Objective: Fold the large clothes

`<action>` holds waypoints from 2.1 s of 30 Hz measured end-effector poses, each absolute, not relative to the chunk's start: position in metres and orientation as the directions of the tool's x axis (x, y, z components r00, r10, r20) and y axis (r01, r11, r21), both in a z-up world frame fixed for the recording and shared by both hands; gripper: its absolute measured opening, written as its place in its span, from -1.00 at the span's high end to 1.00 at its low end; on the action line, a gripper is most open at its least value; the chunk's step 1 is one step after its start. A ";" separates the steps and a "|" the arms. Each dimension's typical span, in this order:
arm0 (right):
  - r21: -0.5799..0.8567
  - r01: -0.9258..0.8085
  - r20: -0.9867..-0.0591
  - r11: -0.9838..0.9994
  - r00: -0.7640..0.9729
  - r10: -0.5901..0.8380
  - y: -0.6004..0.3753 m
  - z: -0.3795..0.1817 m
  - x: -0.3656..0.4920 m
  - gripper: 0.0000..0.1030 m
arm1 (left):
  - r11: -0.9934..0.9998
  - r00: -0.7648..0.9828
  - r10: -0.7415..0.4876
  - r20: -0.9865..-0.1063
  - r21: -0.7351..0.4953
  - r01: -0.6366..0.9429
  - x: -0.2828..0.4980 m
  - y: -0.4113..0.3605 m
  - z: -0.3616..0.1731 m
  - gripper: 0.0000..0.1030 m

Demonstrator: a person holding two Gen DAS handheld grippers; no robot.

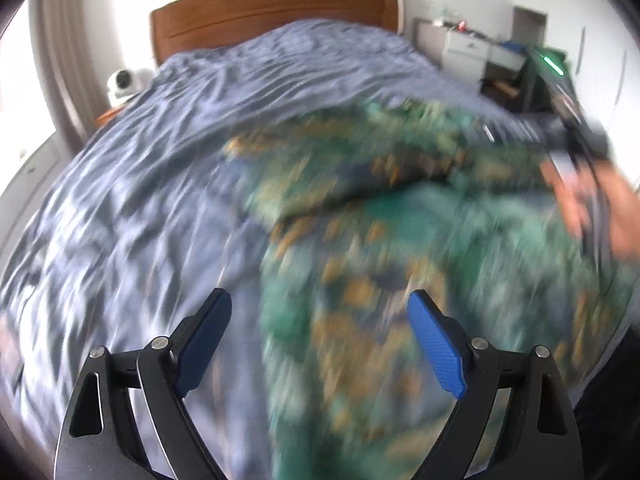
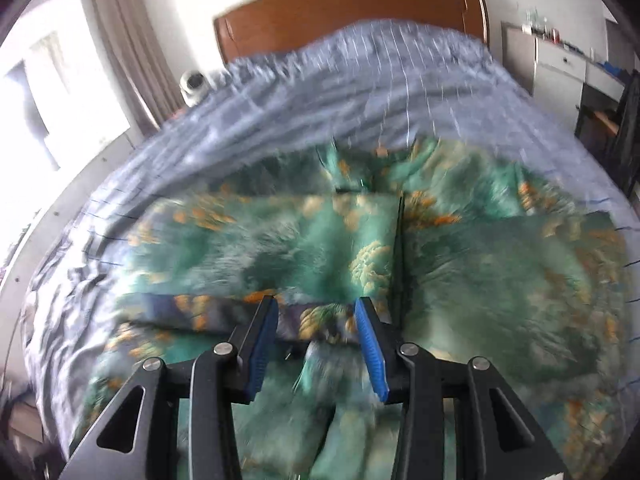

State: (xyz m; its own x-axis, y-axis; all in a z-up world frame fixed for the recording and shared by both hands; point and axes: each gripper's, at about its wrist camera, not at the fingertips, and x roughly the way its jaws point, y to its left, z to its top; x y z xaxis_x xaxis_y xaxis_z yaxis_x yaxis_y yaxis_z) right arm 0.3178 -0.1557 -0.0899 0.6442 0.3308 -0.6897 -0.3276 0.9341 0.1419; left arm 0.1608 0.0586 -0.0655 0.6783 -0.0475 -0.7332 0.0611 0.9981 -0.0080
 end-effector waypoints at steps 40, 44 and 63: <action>0.214 -0.369 -0.789 0.905 0.481 0.382 -0.152 -0.167 0.394 0.50 | 0.988 0.468 -0.049 -0.882 -0.113 -0.110 0.419 0.062 -0.159 -0.87; 0.206 -0.359 -0.791 0.910 0.486 0.371 -0.153 -0.163 0.389 0.50 | 0.993 0.505 -0.094 -0.858 -0.116 -0.012 0.341 0.045 -0.139 -0.85; -0.044 -0.284 -0.661 0.958 0.727 0.185 -0.170 -0.087 0.137 -0.47 | 0.978 0.656 -0.043 -0.753 0.101 0.180 0.056 -0.031 -0.106 -0.90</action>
